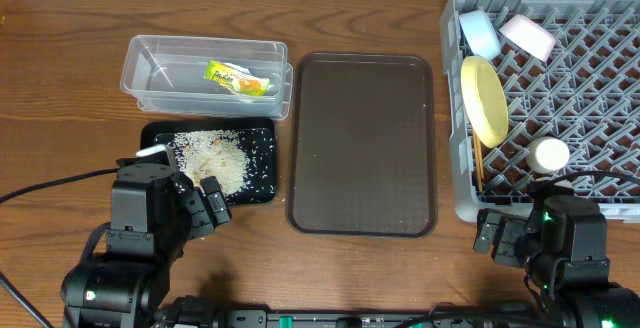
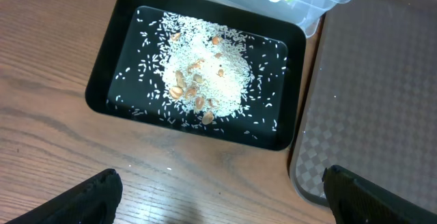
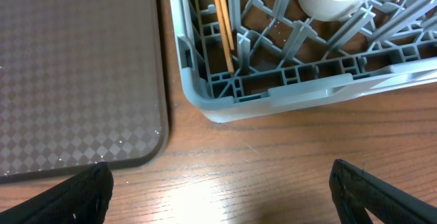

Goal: Sort waste into correct bins and load items into the dishwasher rack

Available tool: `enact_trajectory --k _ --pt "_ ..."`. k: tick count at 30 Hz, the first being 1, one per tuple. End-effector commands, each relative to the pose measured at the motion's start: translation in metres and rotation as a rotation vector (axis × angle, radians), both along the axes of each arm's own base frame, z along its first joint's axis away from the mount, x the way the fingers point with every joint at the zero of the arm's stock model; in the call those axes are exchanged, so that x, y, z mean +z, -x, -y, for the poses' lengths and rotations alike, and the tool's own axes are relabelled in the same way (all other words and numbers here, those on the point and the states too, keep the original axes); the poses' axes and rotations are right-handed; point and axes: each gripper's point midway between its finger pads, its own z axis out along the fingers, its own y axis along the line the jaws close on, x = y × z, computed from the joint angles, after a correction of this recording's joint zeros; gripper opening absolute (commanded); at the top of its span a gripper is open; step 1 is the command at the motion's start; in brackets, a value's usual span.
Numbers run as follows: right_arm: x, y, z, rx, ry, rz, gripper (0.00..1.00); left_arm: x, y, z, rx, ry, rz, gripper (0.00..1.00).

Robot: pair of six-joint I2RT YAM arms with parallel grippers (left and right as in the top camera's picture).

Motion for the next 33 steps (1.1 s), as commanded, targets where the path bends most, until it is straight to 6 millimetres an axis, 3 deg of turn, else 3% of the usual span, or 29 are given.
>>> enact_trajectory --k 1,11,13,18,24,33 --pt "-0.002 0.001 0.003 -0.019 0.004 -0.006 0.99 -0.003 0.001 0.001 -0.008 -0.005 -0.008 0.97" --pt "0.000 0.006 0.009 -0.040 0.032 0.009 0.99 -0.003 0.001 0.001 -0.008 -0.005 -0.008 0.97" --pt "0.006 0.008 0.019 -0.074 0.073 0.049 0.99 -0.003 0.001 0.001 -0.008 -0.005 -0.008 0.97" --pt "0.017 0.013 0.018 -0.073 0.055 0.155 0.99 -0.003 0.001 0.001 -0.008 -0.005 -0.008 0.98" --pt "0.037 -0.008 0.017 -0.068 0.043 0.411 0.99 -0.003 0.001 0.001 -0.008 -0.005 -0.008 0.97" --pt "0.043 -0.048 0.006 -0.045 -0.013 0.788 0.99 -0.003 0.001 0.001 -0.008 -0.005 -0.009 0.98"
